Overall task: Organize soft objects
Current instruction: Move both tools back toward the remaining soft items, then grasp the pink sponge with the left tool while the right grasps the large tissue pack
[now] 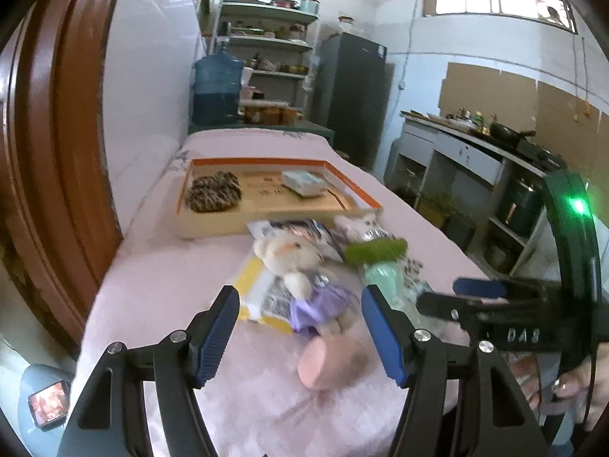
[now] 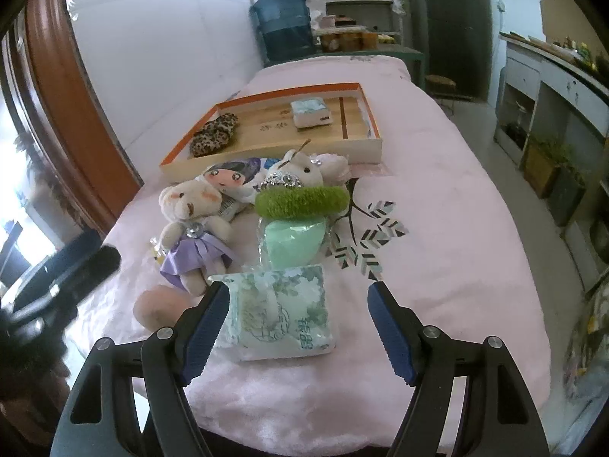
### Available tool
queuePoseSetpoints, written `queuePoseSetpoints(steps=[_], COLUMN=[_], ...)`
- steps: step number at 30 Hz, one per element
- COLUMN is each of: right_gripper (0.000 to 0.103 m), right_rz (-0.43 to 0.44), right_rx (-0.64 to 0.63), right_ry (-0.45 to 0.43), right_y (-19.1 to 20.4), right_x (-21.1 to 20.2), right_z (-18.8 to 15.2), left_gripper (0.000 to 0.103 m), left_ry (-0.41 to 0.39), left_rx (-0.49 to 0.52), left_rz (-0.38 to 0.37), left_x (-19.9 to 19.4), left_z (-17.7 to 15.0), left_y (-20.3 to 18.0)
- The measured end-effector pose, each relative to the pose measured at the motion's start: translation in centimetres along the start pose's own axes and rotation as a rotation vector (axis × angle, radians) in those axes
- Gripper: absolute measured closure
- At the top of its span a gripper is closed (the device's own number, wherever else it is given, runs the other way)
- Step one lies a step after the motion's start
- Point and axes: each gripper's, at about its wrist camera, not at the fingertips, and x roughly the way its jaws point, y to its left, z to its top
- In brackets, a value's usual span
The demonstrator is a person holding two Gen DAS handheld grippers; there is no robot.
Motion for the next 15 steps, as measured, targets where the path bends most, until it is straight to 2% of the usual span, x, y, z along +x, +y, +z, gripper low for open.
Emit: queuePoseSetpoints(steps=[9, 15], right_gripper=[0.027, 0.027], right_rz=[0.006, 0.043], right_rx=[0.012, 0.019], right_ry=[0.010, 0.032], right_y=[-0.2, 0.0], right_x=[0.3, 0.8], right_z=[-0.4, -0.6], left_gripper=[0.037, 0.037], left_ry=[0.057, 0.092], left_rx=[0.037, 0.055], left_rz=[-0.066, -0.075], left_x=[1.2, 2.3], left_z=[-2.2, -3.5], left_y=[-1.2, -1.4])
